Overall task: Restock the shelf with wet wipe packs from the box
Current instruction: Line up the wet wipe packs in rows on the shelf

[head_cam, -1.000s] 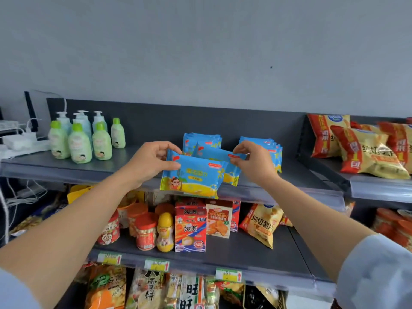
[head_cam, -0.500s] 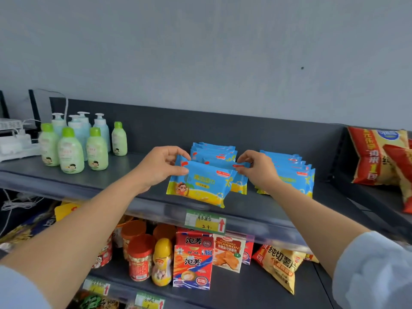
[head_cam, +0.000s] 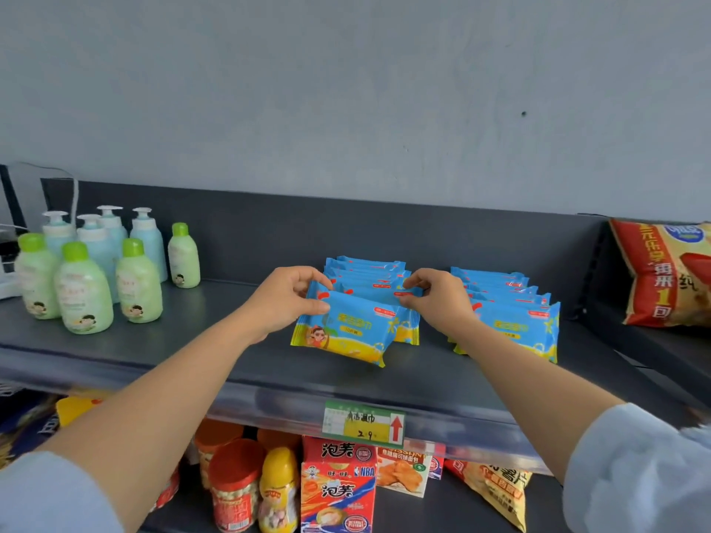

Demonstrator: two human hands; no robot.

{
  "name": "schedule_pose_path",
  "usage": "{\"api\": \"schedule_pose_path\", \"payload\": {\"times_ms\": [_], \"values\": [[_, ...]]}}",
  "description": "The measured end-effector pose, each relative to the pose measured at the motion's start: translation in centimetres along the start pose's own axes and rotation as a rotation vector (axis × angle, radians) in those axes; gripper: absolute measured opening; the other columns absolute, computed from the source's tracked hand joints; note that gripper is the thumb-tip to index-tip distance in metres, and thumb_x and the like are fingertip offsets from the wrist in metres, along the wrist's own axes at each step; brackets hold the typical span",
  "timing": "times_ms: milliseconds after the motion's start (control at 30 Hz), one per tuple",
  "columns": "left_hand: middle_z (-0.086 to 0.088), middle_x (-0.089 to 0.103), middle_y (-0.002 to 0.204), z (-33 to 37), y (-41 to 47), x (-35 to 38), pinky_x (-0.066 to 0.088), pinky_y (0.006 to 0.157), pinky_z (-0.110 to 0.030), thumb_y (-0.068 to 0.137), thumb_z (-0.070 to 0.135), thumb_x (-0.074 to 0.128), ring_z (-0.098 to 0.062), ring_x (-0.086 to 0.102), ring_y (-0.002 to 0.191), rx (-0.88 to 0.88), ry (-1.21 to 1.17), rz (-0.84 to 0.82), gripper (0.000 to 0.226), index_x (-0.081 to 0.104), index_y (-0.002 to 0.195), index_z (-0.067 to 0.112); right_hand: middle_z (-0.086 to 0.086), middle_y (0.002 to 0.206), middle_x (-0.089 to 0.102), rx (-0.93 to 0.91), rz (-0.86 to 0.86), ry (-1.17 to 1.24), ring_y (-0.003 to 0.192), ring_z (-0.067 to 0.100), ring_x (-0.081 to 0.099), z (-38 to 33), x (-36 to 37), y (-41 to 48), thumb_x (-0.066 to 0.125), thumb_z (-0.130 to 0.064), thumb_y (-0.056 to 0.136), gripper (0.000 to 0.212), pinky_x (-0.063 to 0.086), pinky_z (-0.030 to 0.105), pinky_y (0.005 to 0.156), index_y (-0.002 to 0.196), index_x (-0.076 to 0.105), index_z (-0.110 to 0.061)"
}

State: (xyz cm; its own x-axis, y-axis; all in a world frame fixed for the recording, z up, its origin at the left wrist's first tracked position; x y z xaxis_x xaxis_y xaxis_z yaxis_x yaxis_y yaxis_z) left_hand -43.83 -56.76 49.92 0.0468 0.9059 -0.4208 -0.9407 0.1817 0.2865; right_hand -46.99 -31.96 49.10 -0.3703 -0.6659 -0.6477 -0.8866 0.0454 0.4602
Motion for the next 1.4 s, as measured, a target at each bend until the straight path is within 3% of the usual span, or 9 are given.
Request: {"api": "schedule_pose_path", "payload": {"times_ms": [200, 333, 467, 667, 900, 1067, 1400], "values": [[0.011, 0.067, 0.097, -0.5, 2.5, 0.1, 0.059, 0.073, -0.032, 0.083, 0.009, 0.072, -0.008, 0.068, 0.087, 0.025, 0.230, -0.021, 0.021, 0.063, 0.093, 0.025, -0.005, 0.096, 0.065, -0.042, 0.042, -0.064, 0.088, 0.009, 0.055, 0.0, 0.4, 0.4, 0.076, -0.017, 0.080, 0.021, 0.045, 0.022, 0.076, 0.099, 0.069, -0.014], [0.015, 0.056, 0.098, -0.3, 3.3, -0.1, 0.050, 0.063, -0.026, 0.083, 0.018, 0.073, -0.006, 0.054, 0.071, 0.110, 0.568, -0.016, 0.025, 0.062, 0.102, 0.030, -0.005, 0.103, 0.068, -0.077, 0.022, -0.130, 0.091, 0.010, 0.056, 0.0, 0.6, 0.7, 0.075, -0.019, 0.080, 0.021, 0.045, 0.024, 0.079, 0.100, 0.068, -0.016], [0.012, 0.058, 0.113, 0.0, 3.8, 0.3, 0.049, 0.078, -0.028, 0.085, 0.023, 0.070, -0.008, 0.056, 0.093, 0.200, 0.755, -0.050, 0.027, 0.060, 0.109, 0.026, -0.005, 0.106, 0.067, -0.097, 0.013, -0.184, 0.089, 0.008, 0.054, 0.1, 0.6, 1.0, 0.074, -0.024, 0.082, 0.020, 0.047, 0.025, 0.077, 0.101, 0.068, -0.019], [0.012, 0.051, 0.104, 0.8, 3.9, 0.7, 0.045, 0.072, -0.025, 0.090, 0.032, 0.061, -0.008, 0.051, 0.090, 0.304, 1.017, -0.077, 0.031, 0.055, 0.120, 0.027, -0.006, 0.110, 0.066, -0.137, -0.003, -0.273, 0.092, 0.007, 0.054, -0.1, 0.5, 1.0, 0.071, -0.031, 0.084, 0.023, 0.049, 0.025, 0.078, 0.105, 0.067, -0.022], [0.007, 0.054, 0.114, 0.5, 4.4, 1.1, 0.046, 0.071, -0.025, 0.093, 0.032, 0.058, -0.008, 0.047, 0.087, 0.314, 1.112, -0.032, 0.036, 0.051, 0.127, 0.026, -0.005, 0.111, 0.063, -0.152, 0.001, -0.368, 0.101, 0.012, 0.057, -0.7, 0.6, 0.9, 0.067, -0.033, 0.087, 0.025, 0.048, 0.026, 0.080, 0.110, 0.066, -0.022], [0.007, 0.053, 0.114, 0.3, 4.8, 1.2, 0.046, 0.075, -0.025, 0.090, 0.038, 0.061, -0.009, 0.050, 0.096, 0.311, 1.133, -0.067, 0.040, 0.052, 0.127, 0.025, -0.004, 0.108, 0.063, -0.152, 0.006, -0.368, 0.098, 0.012, 0.057, -0.6, 0.9, 1.2, 0.067, -0.034, 0.087, 0.025, 0.047, 0.025, 0.078, 0.109, 0.066, -0.021], [0.006, 0.052, 0.116, -0.1, 5.3, 1.9, 0.046, 0.077, -0.027, 0.091, 0.034, 0.059, -0.011, 0.049, 0.104, 0.332, 1.155, 0.013, 0.037, 0.051, 0.126, 0.025, -0.003, 0.106, 0.062, -0.175, 0.018, -0.360, 0.098, 0.013, 0.056, -0.5, 1.2, 1.2, 0.067, -0.031, 0.088, 0.025, 0.045, 0.023, 0.074, 0.109, 0.066, -0.018]]}}
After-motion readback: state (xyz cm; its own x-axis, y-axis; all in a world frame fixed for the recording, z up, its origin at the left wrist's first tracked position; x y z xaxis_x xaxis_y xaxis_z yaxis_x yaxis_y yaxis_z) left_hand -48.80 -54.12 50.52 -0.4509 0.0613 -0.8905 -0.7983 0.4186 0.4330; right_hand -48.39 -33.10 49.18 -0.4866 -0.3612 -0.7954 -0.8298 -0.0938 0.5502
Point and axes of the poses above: each hand's wrist, its own y-axis towards the middle knuckle, its own x-axis out of the palm, z = x × y, the point moved 4 cm from there along y, towards the middle knuckle
